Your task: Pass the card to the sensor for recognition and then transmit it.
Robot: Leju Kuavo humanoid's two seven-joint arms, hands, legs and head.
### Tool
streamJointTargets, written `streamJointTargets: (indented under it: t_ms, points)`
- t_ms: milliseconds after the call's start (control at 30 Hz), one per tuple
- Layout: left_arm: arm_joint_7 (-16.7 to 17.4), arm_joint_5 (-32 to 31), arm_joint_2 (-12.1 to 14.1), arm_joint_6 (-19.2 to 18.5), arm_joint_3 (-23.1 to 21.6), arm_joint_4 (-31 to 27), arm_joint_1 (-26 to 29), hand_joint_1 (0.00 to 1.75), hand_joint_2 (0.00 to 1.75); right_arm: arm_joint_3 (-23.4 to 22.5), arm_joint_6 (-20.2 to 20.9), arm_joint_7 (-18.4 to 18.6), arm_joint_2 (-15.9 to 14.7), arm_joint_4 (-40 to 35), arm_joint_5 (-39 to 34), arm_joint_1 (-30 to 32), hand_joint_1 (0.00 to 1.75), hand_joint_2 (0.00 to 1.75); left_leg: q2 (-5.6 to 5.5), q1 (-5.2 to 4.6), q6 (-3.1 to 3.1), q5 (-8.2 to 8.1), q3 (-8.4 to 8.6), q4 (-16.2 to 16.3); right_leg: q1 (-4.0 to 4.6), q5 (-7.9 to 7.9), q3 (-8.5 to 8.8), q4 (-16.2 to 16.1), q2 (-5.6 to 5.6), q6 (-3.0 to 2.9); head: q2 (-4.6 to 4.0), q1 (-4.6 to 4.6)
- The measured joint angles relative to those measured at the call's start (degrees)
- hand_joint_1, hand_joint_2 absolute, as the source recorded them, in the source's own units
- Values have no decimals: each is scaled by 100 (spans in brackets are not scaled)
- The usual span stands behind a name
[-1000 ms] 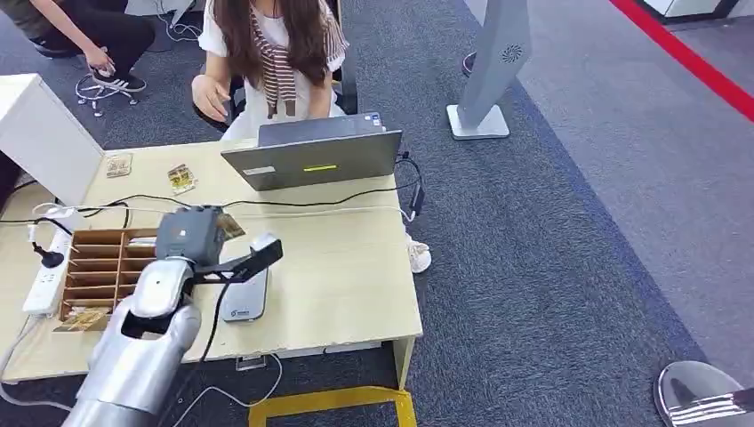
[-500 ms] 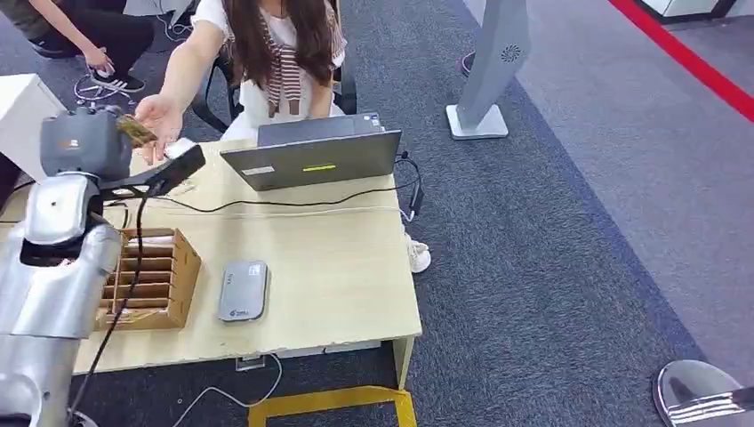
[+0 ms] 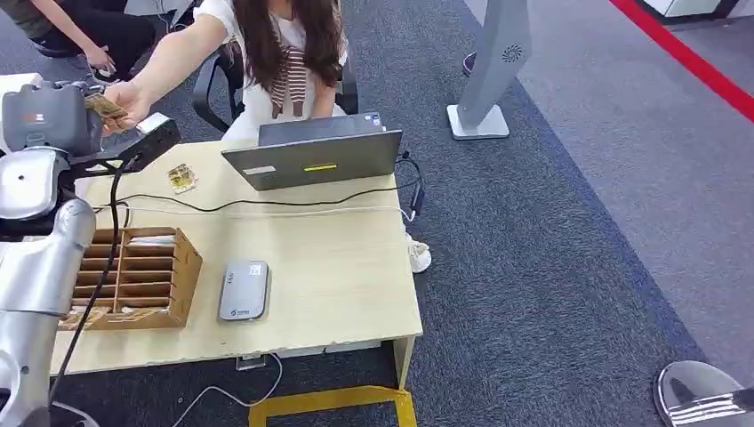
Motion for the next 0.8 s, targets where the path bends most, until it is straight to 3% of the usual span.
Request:
streamJointTargets:
  t_ms: [33,67,633,800]
  points:
    - [2,0,0,2,0,9,0,17,175,0,0,-2,0,0,-2,0,0,175,1,0,0,0,0,0,0,0,0,0,1,0,0,-2]
    - [4,2,0,15,2,20,1,0,175,0,0,0,0,0,-2,1,0,175,2,1,0,0,0,0,0,0,0,0,2,0,0,-2]
    - [83,15,33,129,79,24,117,0,175,0,-2,0,0,2,-2,5,0,175,0,1,1,1,-1,0,0,0,0,0,0,0,0,0]
    - [39,92,33,348,114,4,257,0,175,0,-2,-26,0,2,-11,5,0,175,1,1,1,1,0,0,0,0,0,0,0,0,0,0]
